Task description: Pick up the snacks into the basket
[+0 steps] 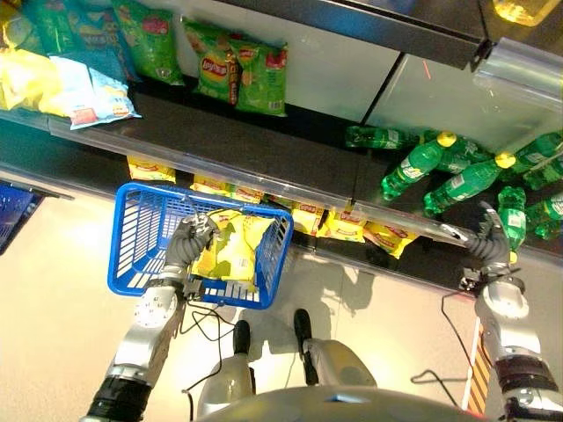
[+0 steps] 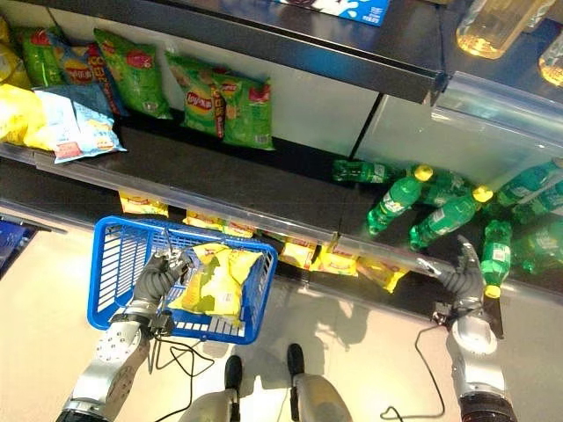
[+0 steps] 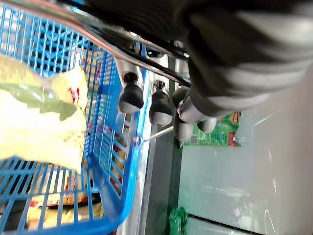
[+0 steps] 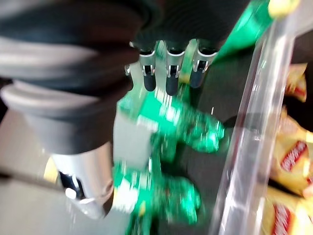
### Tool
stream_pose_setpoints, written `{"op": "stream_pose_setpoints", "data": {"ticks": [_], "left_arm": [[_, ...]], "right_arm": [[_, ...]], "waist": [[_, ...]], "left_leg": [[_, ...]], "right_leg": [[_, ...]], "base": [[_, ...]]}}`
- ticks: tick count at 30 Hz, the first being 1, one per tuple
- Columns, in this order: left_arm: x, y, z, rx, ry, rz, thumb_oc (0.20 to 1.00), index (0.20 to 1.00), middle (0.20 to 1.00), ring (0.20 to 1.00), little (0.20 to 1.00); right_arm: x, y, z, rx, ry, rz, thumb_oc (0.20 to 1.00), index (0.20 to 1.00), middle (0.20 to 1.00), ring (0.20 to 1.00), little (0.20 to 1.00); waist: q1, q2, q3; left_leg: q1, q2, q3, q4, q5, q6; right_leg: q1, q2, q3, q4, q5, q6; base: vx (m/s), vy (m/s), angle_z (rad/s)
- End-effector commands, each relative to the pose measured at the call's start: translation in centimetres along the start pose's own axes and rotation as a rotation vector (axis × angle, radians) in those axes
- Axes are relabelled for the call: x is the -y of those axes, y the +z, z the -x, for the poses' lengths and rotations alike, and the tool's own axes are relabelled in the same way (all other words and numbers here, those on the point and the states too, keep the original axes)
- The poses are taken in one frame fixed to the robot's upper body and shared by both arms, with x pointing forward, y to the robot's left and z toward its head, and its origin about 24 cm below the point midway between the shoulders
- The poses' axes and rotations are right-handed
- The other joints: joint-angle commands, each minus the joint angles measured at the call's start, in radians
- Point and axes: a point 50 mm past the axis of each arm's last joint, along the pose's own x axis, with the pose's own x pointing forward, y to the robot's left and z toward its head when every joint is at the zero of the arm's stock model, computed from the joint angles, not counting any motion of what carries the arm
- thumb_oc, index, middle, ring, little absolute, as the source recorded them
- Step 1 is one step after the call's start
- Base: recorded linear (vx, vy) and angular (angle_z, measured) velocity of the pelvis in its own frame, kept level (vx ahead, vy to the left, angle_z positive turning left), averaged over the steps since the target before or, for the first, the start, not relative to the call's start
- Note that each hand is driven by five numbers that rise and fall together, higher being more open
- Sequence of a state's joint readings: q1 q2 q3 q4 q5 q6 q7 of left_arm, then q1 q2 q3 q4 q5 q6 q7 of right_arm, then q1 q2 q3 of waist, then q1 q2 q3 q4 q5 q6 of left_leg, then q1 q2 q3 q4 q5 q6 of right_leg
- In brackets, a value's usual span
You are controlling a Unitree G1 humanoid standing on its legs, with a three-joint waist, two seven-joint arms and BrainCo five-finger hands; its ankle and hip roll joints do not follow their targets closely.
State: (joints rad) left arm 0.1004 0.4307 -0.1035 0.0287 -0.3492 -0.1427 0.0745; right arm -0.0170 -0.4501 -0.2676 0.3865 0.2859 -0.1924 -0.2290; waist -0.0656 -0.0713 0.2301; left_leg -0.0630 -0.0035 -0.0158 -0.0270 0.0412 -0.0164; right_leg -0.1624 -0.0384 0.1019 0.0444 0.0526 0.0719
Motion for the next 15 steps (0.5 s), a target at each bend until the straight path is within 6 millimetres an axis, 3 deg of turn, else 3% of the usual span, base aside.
{"op": "stream_pose_setpoints", "data": {"ticks": [1, 5, 9, 11, 15], "left_arm": [[0.6, 6.1, -1.2, 0.339, -0.019, 0.060, 0.200, 0.200, 0.200, 0.200, 0.200], [1.1, 5.3, -0.9, 0.306, -0.024, 0.094, 0.200, 0.200, 0.200, 0.200, 0.200], [1.6, 5.2, -0.7, 0.299, -0.027, 0.142, 0.200, 0.200, 0.200, 0.200, 0.200], [2.4, 5.3, -0.7, 0.309, -0.055, 0.181, 0.200, 0.200, 0.200, 0.200, 0.200], [3.8, 6.1, -1.0, 0.335, -0.112, 0.208, 0.200, 0.200, 0.200, 0.200, 0.200]], "right_arm": [[1.0, 3.3, -1.1, 0.164, -0.101, -0.041, 1.000, 1.000, 1.000, 1.000, 1.000], [1.0, 3.2, -0.9, 0.164, -0.085, -0.018, 1.000, 1.000, 1.000, 1.000, 1.000], [0.9, 3.6, -1.0, 0.175, -0.057, 0.004, 1.000, 1.000, 1.000, 1.000, 1.000], [0.8, 4.3, -1.5, 0.198, -0.062, 0.016, 1.000, 1.000, 1.000, 1.000, 1.000], [-1.1, 6.7, -3.4, 0.261, -0.035, -0.002, 1.000, 1.000, 1.000, 1.000, 1.000]], "waist": [[0.013, -0.008, -0.084], [0.014, 0.021, -0.114], [0.003, 0.052, -0.114], [0.006, 0.065, -0.100], [0.023, 0.087, -0.060]], "left_leg": [[0.017, 0.013, -0.059, 0.065, -0.125, -0.021], [0.024, 0.085, -0.068, 0.027, -0.081, -0.057], [-0.002, 0.114, -0.097, 0.057, -0.068, -0.069], [-0.014, 0.094, -0.114, 0.070, -0.062, -0.060], [-0.097, -0.015, -0.150, 0.054, -0.035, -0.032]], "right_leg": [[-0.095, -0.076, 0.041, -0.035, 0.056, 0.123], [-0.078, -0.043, 0.008, 0.014, -0.006, 0.092], [-0.070, -0.015, -0.032, 0.069, -0.057, 0.058], [-0.070, -0.014, -0.045, 0.078, -0.060, 0.052], [-0.104, -0.003, -0.039, 0.085, -0.052, 0.049]], "base": [[0.09, -0.264, -0.05], [0.07, -0.342, 0.06], [0.03, -0.256, 0.19], [0.00, -0.169, 0.16], [-0.08, -0.053, 0.08]]}}
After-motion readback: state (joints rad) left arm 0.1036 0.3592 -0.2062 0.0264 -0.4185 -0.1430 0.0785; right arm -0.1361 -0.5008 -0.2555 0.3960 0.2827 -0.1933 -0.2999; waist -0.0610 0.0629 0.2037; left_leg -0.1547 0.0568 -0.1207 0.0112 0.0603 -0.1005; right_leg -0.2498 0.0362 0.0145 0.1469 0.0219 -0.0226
